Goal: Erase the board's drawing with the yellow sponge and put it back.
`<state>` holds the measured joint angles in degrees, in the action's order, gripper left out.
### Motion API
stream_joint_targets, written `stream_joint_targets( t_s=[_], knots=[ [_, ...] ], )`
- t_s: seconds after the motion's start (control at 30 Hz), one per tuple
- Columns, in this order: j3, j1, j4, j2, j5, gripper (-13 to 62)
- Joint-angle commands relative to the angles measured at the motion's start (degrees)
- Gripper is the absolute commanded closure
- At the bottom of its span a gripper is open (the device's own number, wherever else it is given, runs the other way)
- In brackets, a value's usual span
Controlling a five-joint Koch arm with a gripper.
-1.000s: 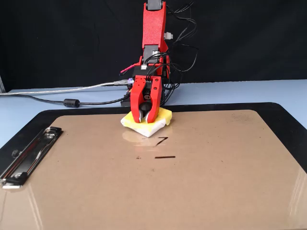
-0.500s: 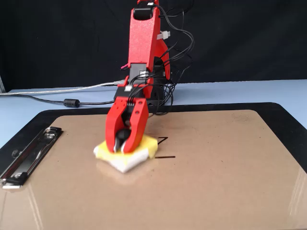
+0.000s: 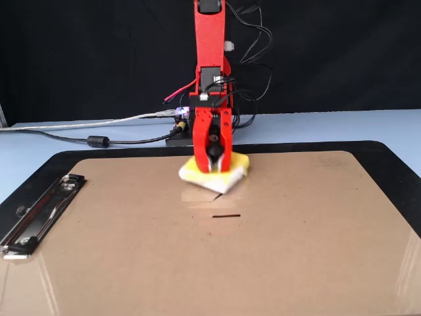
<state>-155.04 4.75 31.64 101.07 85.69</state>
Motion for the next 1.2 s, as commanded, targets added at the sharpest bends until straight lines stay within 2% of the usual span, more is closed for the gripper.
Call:
stream_joint_targets(
  t_s=[0.0, 0.13, 0.23, 0.3, 0.53, 0.63, 0.73, 0.87, 1.0, 1.07, 1.17],
  knots=[
    [9.32, 0.35, 4.13, -10.02, 0.97, 57.4],
    [27.60, -0.26, 11.07, -32.61, 0.97, 57.4],
    [30.85, -0.44, 15.03, -38.32, 0.88, 57.4],
    [24.70, -0.44, 16.35, -34.98, 0.88, 57.4],
    [-10.99, 0.44, 17.23, -1.58, 0.97, 57.4],
    [-13.54, 0.79, 17.05, 2.37, 0.97, 57.4],
    [-6.42, 0.79, 16.96, -5.01, 0.88, 57.4],
    [19.51, 0.88, 17.31, -29.88, 0.97, 57.4],
    [44.12, 0.88, 15.82, -47.99, 0.79, 57.4],
    [47.29, 0.79, 12.48, -50.27, 0.79, 57.4],
    [37.44, 0.79, 8.44, -40.17, 0.79, 57.4]
  ],
)
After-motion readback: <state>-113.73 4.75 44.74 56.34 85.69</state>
